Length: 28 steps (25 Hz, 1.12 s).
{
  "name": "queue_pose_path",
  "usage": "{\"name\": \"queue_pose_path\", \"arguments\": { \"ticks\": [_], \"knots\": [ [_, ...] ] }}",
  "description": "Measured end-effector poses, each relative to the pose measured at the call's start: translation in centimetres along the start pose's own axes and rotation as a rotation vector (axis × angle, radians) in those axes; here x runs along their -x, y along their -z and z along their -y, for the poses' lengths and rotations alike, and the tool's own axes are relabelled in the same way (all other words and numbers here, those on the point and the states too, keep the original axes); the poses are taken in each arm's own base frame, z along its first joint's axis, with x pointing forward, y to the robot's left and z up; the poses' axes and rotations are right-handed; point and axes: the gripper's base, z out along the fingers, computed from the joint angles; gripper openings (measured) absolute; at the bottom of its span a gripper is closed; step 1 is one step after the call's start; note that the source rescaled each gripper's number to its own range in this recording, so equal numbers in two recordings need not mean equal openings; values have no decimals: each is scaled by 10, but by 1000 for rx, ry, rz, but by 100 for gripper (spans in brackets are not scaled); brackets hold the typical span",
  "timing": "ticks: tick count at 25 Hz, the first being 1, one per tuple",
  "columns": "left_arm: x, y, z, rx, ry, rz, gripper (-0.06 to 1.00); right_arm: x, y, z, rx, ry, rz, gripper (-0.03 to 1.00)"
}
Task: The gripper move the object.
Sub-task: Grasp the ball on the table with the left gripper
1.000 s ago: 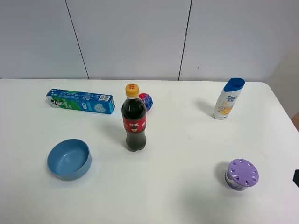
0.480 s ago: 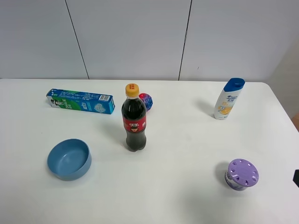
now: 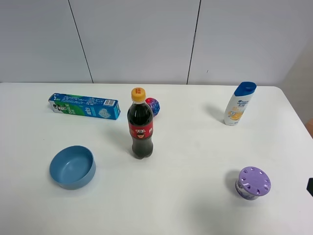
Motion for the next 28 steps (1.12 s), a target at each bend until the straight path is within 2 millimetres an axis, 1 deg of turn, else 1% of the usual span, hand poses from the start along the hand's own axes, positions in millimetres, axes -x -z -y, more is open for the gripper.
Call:
{"name": "queue_pose_path", "arguments": {
  "ticks": [4, 8, 11, 14, 16, 18, 21, 23, 25, 28],
  "knots": [
    [43, -5, -1, -1, 2, -22, 100, 0, 0, 0, 0, 0, 0, 100],
    [99, -20, -2, -3, -7, -70, 100, 0, 0, 0, 0, 0, 0, 100],
    [142, -40, -2, -4, -35, -94, 100, 0, 0, 0, 0, 0, 0, 100],
    [186, -68, -3, -9, -88, -109, 100, 0, 0, 0, 0, 0, 0, 100],
    [208, -88, -1, -26, -127, -119, 100, 0, 0, 0, 0, 0, 0, 100],
    [228, -108, 7, -59, -163, -123, 100, 0, 0, 0, 0, 0, 0, 100],
    [252, -143, 25, -114, -206, -139, 100, 0, 0, 0, 0, 0, 0, 100],
    [265, -162, 39, -150, -230, -146, 100, 0, 0, 0, 0, 0, 0, 100],
    [276, -182, 56, -187, -256, -161, 100, 0, 0, 0, 0, 0, 0, 100],
    [284, -211, 81, -235, -270, -215, 100, 0, 0, 0, 0, 0, 0, 100]
  ]
}}
